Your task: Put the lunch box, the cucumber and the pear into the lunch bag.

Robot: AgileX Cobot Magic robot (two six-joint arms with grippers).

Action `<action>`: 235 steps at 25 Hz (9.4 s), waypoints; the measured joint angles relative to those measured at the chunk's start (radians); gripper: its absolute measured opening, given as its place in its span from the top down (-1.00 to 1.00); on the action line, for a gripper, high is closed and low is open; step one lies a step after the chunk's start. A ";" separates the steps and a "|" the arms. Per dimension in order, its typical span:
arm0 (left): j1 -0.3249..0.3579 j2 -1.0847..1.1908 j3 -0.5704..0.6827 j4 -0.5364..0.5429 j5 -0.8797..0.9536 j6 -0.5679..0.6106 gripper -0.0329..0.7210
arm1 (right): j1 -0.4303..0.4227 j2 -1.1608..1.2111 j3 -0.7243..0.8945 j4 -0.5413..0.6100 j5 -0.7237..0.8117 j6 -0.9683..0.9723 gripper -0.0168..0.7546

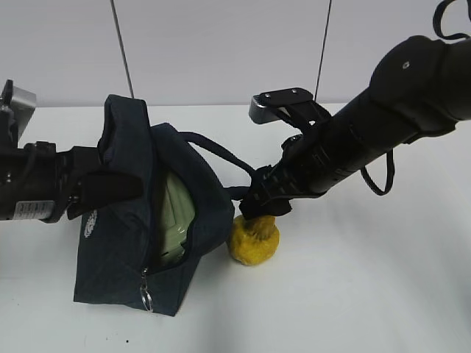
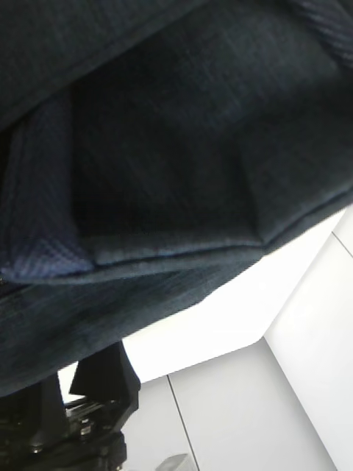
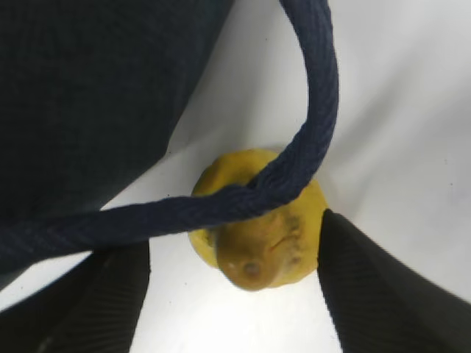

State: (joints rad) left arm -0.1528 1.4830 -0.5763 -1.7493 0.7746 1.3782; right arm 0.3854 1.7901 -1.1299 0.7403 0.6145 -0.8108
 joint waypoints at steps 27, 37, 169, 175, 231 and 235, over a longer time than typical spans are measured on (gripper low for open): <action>0.000 0.000 0.000 0.000 0.001 0.000 0.97 | 0.000 0.125 -0.062 -0.029 0.060 0.042 0.25; 0.000 0.000 0.000 0.000 0.001 0.000 0.97 | 0.000 0.056 -0.060 -0.349 0.172 0.227 0.28; 0.003 0.000 -0.002 0.186 0.265 -0.010 0.84 | 0.098 0.158 -0.367 -0.243 0.275 0.109 0.94; 0.003 0.000 -0.002 0.121 0.263 -0.010 0.84 | 0.098 0.154 -0.367 -0.294 0.275 0.133 0.94; -0.001 0.002 -0.140 0.293 0.262 -0.023 0.84 | 0.087 0.179 -0.397 -0.414 0.252 0.347 0.94; -0.001 0.002 -0.141 0.389 0.234 -0.100 0.84 | 0.071 0.144 -0.401 -0.433 0.295 0.347 0.94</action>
State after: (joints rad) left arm -0.1537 1.4852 -0.7177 -1.3608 1.0087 1.2778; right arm 0.4563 1.9345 -1.5310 0.3070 0.9098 -0.4640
